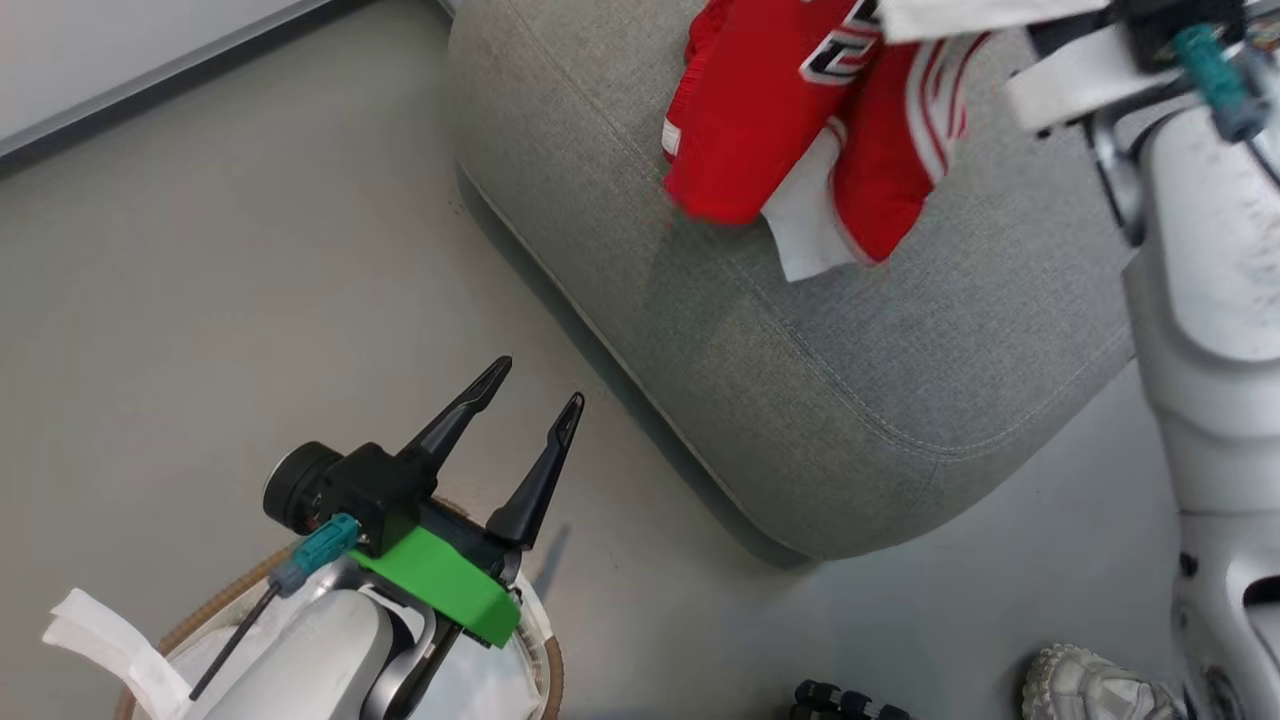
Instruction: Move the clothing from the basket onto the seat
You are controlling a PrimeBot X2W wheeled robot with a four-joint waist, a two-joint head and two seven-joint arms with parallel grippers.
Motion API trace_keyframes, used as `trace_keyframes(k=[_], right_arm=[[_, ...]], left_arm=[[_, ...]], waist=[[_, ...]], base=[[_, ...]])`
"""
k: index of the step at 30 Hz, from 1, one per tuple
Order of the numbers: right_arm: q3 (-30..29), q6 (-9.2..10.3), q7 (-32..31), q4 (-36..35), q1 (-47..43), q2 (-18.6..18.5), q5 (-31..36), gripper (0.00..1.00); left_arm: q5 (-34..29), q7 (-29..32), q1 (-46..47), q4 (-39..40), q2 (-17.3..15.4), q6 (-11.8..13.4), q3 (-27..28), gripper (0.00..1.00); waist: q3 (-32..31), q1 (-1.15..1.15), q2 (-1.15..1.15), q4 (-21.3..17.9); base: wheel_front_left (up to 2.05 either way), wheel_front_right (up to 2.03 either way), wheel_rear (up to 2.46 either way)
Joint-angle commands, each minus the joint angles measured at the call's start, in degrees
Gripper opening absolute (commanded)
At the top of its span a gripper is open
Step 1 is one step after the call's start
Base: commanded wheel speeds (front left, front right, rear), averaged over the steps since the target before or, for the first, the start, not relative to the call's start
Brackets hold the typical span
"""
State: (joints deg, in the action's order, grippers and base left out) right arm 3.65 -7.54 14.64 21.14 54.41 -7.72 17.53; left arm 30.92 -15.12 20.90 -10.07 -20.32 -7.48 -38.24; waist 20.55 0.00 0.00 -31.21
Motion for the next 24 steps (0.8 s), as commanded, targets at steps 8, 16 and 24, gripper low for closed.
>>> trace_keyframes(k=[8, 16, 24], right_arm=[[-11.73, 0.1, -6.89, 1.96, 10.28, -7.5, 3.43, 0.0], [-22.27, 0.1, -12.85, 2.85, 5.61, -7.43, 3.74, 0.0], [-29.79, 0.1, -13.23, 5.43, -0.91, -0.27, 4.83, 0.07]], left_arm=[[0.63, -0.02, 2.32, 2.13, -5.06, -0.03, -0.76, 1.0], [1.84, -0.02, 3.92, 4.04, -8.82, -0.03, -0.37, 1.0], [2.68, -0.02, 3.94, 4.92, -10.52, -0.03, 0.71, 1.0]], waist=[[8.83, 0.0, 0.0, 7.54], [15.3, 0.0, 0.0, 12.73], [19.09, 0.0, 0.0, 14.84]], base=[[0.0, 0.0, 0.0], [0.0, 0.0, 0.0], [0.0, 0.0, 0.0]])
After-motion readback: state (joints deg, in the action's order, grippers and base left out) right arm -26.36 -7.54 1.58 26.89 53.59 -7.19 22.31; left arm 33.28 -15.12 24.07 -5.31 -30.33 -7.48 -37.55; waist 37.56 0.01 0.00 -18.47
